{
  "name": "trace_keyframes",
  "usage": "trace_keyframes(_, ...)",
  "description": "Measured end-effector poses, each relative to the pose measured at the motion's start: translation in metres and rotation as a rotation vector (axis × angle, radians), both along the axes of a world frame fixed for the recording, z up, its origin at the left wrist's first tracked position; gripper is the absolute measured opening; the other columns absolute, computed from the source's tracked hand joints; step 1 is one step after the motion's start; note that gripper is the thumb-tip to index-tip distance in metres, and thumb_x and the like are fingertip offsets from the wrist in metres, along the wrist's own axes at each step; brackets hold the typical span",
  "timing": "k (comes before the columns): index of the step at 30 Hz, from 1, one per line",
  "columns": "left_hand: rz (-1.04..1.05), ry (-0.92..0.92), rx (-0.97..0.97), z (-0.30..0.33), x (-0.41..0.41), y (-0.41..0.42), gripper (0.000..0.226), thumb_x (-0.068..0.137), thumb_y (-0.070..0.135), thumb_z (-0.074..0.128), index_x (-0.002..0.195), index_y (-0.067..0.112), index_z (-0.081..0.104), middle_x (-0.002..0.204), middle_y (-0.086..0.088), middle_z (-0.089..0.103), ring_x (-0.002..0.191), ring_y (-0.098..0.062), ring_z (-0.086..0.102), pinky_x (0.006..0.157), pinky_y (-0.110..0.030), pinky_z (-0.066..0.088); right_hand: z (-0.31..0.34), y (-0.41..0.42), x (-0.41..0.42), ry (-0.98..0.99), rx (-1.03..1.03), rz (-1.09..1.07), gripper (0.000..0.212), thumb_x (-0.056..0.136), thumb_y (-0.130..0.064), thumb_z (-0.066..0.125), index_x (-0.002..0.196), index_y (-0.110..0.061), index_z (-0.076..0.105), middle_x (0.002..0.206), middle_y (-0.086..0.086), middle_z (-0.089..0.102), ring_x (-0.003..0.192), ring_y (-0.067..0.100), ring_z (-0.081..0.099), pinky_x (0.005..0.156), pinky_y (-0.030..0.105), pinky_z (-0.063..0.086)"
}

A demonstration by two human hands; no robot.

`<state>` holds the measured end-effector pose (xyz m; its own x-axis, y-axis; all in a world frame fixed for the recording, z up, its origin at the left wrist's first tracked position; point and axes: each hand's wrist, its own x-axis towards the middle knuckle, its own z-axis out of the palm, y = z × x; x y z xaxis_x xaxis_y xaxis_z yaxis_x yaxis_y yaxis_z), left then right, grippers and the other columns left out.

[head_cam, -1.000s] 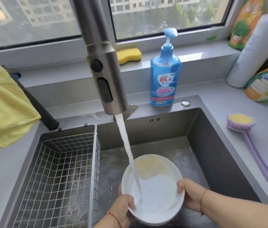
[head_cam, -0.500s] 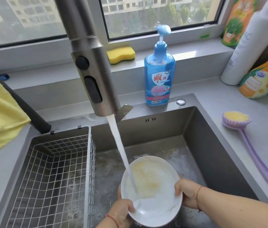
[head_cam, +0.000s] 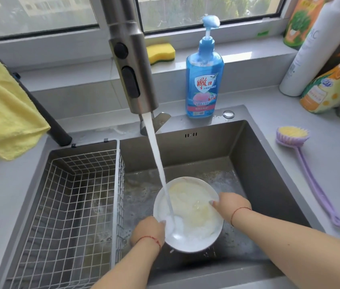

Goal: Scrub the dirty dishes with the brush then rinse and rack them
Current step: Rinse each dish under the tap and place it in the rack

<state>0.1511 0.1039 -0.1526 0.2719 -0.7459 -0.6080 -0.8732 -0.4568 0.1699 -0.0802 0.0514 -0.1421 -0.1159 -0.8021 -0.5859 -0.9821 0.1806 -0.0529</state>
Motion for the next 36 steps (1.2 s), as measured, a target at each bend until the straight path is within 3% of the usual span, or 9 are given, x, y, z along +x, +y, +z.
trace_keyframes(4, -0.018, -0.004, 0.018, -0.001, 0.001, -0.002, 0.042, 0.101, 0.047, 0.040, 0.116, 0.016, 0.064, 0.110, -0.004, 0.068, 0.087, -0.020, 0.059, 0.074, -0.030, 0.049, 0.002, -0.003, 0.004, 0.044, 0.023, -0.038, 0.043, 0.096, -0.052, 0.037, 0.105, -0.019, 0.061, 0.087, 0.001, 0.057, 0.080, 0.023, 0.056, 0.074, 0.032, 0.048)
trace_keyframes(8, 0.047, 0.120, 0.041, -0.001, 0.006, 0.000, 0.041, 0.100, 0.044, 0.043, 0.111, 0.013, 0.068, 0.103, -0.006, 0.070, 0.091, -0.025, 0.065, 0.085, -0.035, 0.055, 0.004, -0.005, 0.003, 0.018, 0.046, -0.069, 0.034, 0.094, -0.050, 0.043, 0.093, -0.019, 0.056, 0.075, -0.002, 0.054, 0.078, 0.022, 0.056, 0.072, 0.030, 0.048)
trace_keyframes(14, 0.105, 0.229, 0.048, 0.008, 0.008, 0.004, 0.029, 0.101, 0.039, 0.042, 0.095, 0.017, 0.061, 0.089, -0.005, 0.070, 0.079, -0.024, 0.072, 0.081, -0.035, 0.058, 0.013, 0.003, -0.001, -0.104, 0.053, -0.165, 0.032, 0.095, -0.044, 0.045, 0.083, -0.016, 0.055, 0.064, -0.002, 0.054, 0.051, 0.014, 0.051, 0.048, 0.022, 0.038)
trace_keyframes(18, 0.207, 0.333, -0.025, 0.013, 0.009, 0.004, 0.024, 0.098, 0.029, 0.049, 0.084, 0.016, 0.063, 0.091, -0.010, 0.073, 0.084, -0.029, 0.071, 0.077, -0.039, 0.060, 0.020, 0.004, -0.004, -0.246, 0.047, -0.212, 0.034, 0.096, -0.039, 0.045, 0.095, -0.010, 0.062, 0.058, 0.003, 0.060, 0.041, 0.016, 0.053, 0.045, 0.020, 0.041)
trace_keyframes(21, 0.461, 0.544, -0.112, 0.024, 0.008, 0.006, 0.017, 0.098, 0.011, 0.051, 0.094, 0.004, 0.066, 0.089, -0.014, 0.071, 0.079, -0.030, 0.069, 0.066, -0.038, 0.061, 0.033, 0.005, -0.005, -0.316, 0.014, -0.191, 0.031, 0.098, -0.034, 0.043, 0.101, -0.010, 0.062, 0.055, 0.004, 0.060, 0.037, 0.013, 0.054, 0.045, 0.020, 0.044)
trace_keyframes(25, 0.803, 0.992, -0.079, 0.048, 0.000, 0.014, 0.025, 0.098, -0.008, 0.040, 0.101, 0.006, 0.061, 0.097, -0.014, 0.069, 0.086, -0.029, 0.066, 0.061, -0.036, 0.059, 0.057, -0.001, -0.002, -0.379, -0.063, -0.196, 0.030, 0.098, -0.030, 0.043, 0.096, -0.008, 0.063, 0.059, 0.012, 0.064, 0.042, 0.018, 0.056, 0.056, 0.028, 0.052)
trace_keyframes(30, 0.940, 1.413, 0.005, 0.055, -0.006, 0.025, 0.064, 0.084, -0.019, 0.030, 0.125, 0.026, 0.051, 0.126, -0.016, 0.061, 0.111, -0.042, 0.060, 0.072, -0.050, 0.059, 0.077, -0.009, -0.004, -0.263, -0.223, -0.108, 0.032, 0.096, -0.033, 0.045, 0.088, -0.008, 0.063, 0.078, 0.006, 0.062, 0.071, 0.023, 0.060, 0.061, 0.030, 0.046)
trace_keyframes(33, 0.971, 1.585, 0.041, 0.063, -0.005, 0.026, 0.071, 0.078, -0.019, 0.029, 0.128, 0.024, 0.054, 0.128, -0.021, 0.062, 0.110, -0.049, 0.060, 0.074, -0.057, 0.057, 0.085, 0.000, 0.003, -0.190, -0.425, 0.027, 0.022, 0.090, -0.028, 0.056, 0.109, -0.018, 0.059, 0.102, 0.000, 0.061, 0.095, 0.022, 0.057, 0.079, 0.032, 0.049)
trace_keyframes(36, 0.954, 1.578, -0.021, 0.069, 0.000, 0.025, 0.066, 0.080, -0.017, 0.030, 0.128, 0.021, 0.055, 0.123, -0.021, 0.065, 0.106, -0.048, 0.062, 0.071, -0.061, 0.057, 0.091, 0.027, 0.022, -0.075, -0.537, 0.367, 0.045, 0.088, -0.041, 0.046, 0.126, -0.019, 0.052, 0.125, 0.001, 0.054, 0.116, 0.024, 0.048, 0.100, 0.035, 0.039)
